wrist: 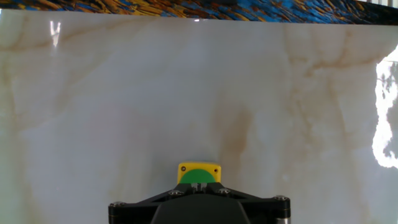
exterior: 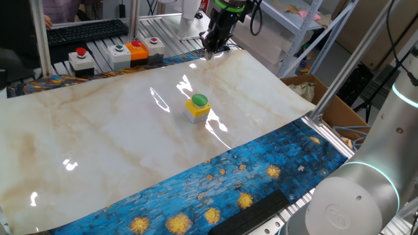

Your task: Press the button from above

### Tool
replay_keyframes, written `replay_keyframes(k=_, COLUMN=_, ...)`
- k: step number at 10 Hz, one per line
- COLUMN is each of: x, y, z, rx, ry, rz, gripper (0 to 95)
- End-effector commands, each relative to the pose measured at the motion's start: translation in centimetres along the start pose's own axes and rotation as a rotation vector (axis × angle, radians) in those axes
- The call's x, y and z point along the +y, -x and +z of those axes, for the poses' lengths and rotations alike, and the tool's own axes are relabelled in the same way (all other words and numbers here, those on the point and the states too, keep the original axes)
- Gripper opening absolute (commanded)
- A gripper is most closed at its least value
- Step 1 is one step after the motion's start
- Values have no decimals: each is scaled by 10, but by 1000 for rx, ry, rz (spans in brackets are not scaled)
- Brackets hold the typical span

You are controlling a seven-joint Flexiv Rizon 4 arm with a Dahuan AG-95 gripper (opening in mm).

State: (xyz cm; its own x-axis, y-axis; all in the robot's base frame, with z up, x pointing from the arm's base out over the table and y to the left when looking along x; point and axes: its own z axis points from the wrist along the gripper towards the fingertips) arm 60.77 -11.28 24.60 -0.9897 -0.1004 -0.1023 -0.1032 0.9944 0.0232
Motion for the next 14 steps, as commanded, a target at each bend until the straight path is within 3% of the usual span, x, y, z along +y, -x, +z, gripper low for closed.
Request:
replay_keyframes(k=1, x=0, y=2, z=0, rx=1, ry=2, rz=6, gripper=0)
replay_keyframes(k=6, x=0, y=2, z=0, rx=3, ry=-2, rz=-5, gripper=0)
replay_keyframes(k=12, x=0, y=2, z=0, rx=41, ry=3, rz=17, gripper=0)
replay_keyframes(k=13, x=0, y=2, z=0, rx=67, ry=3, rz=26, gripper=0)
replay_keyframes(k=14, x=0, y=2, z=0, rx=122, ry=3, rz=42, gripper=0)
